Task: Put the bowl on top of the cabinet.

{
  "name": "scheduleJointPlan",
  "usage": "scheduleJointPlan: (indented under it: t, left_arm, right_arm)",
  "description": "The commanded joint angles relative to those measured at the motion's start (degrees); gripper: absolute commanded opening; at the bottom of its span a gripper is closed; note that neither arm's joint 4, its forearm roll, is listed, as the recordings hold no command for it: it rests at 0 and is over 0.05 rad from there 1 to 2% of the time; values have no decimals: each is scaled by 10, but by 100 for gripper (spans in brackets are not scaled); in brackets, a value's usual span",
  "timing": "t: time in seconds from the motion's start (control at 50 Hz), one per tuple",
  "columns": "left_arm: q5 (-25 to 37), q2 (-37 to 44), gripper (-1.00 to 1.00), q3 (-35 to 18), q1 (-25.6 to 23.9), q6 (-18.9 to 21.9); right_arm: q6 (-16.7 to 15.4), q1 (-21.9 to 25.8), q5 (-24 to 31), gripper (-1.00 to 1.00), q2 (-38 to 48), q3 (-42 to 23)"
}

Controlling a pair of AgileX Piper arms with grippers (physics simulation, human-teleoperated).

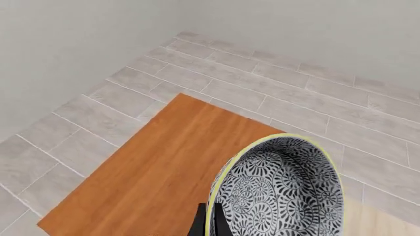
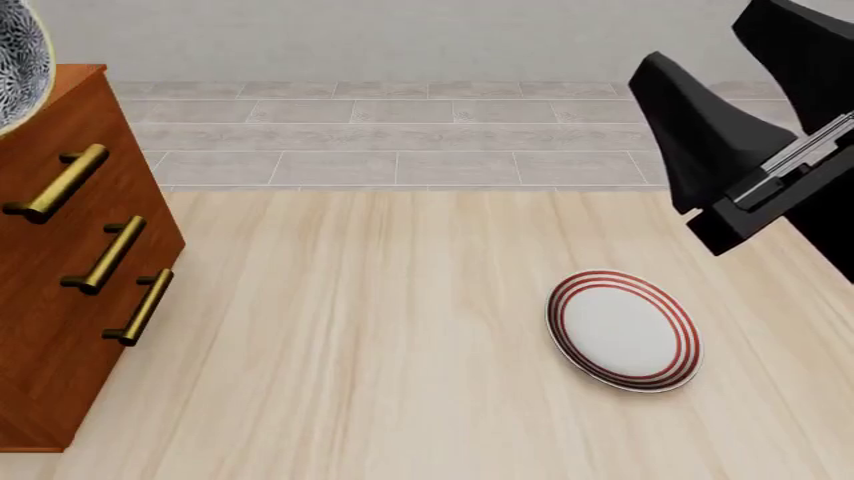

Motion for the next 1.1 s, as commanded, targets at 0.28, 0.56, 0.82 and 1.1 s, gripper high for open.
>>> scheduleJointPlan:
  t: [0.28, 0.56, 0.82, 1.1]
  left_arm:
    - [-13, 4, -100, 11, 53, 1]
    - [-12, 16, -100, -7, 74, -4]
    - [-26, 27, -100, 14, 84, -19]
    - [-39, 35, -100, 38, 105, -23]
  right_arm:
    - [-1, 2, -8, 100, 11, 2]
    - [0, 1, -9, 100, 12, 3]
    - [-2, -2, -12, 100, 10, 6]
    - [-3, -3, -16, 100, 15, 8]
